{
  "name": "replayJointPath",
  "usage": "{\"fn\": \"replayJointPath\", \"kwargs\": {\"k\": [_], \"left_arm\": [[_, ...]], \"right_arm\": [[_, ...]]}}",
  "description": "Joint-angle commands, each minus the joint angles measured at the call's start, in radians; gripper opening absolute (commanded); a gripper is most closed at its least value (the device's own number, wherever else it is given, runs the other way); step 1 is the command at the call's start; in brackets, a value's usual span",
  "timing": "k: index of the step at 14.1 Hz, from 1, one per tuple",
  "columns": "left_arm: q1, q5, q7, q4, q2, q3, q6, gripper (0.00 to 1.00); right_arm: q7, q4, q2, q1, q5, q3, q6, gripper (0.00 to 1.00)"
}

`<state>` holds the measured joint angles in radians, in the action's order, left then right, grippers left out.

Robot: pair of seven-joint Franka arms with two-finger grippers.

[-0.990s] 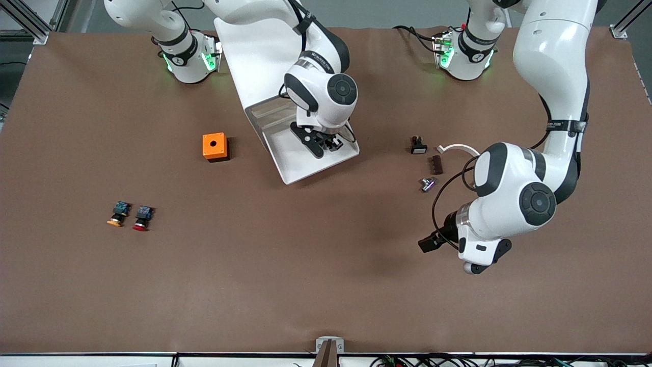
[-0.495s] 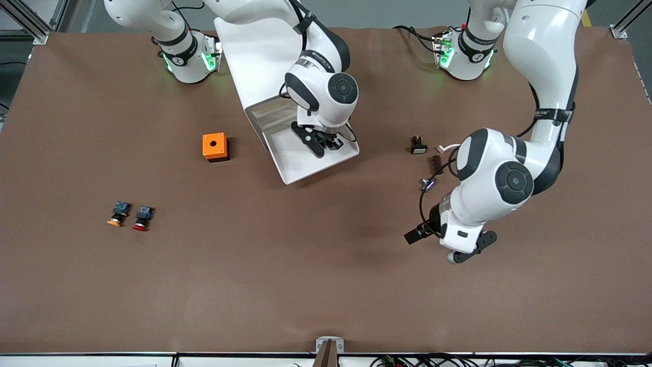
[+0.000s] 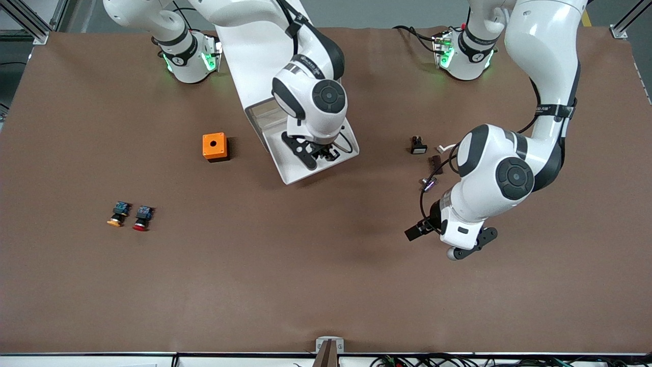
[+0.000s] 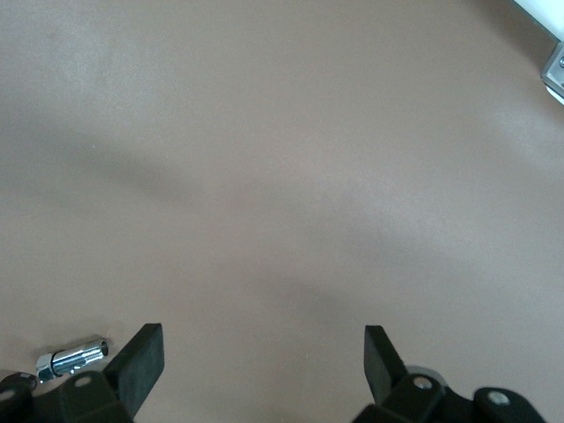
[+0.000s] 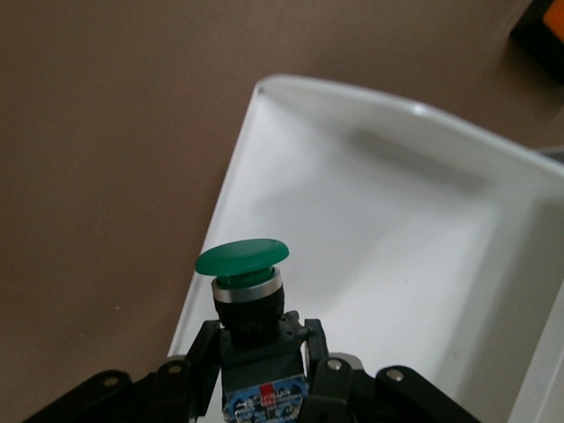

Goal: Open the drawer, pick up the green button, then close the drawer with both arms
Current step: 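Lift the green button out with the right gripper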

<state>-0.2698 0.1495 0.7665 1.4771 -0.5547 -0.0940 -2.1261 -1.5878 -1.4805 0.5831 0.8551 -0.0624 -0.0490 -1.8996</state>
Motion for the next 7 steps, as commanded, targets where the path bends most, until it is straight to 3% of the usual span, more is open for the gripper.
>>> {"fn": "replayJointPath", "kwargs": {"k": [1, 4, 7], "left_arm": [[0.004, -0.021, 0.0, 0.043, 0.033, -0.006, -0.008, 1.0], [0.001, -0.019, 0.005, 0.051, 0.03, -0.006, 0.011, 1.0], [-0.008, -0.015, 0.011, 0.042, 0.025, -0.006, 0.064, 1.0]], "right_arm": [[0.153, 0.025, -0.021, -0.07, -0.014, 0.005, 0.03, 0.0], [0.36, 0.017, -0.037, -0.161, 0.001, 0.001, 0.03, 0.0], [0.549, -0.001, -0.038, -0.243, 0.082, 0.001, 0.025, 0.0]]}}
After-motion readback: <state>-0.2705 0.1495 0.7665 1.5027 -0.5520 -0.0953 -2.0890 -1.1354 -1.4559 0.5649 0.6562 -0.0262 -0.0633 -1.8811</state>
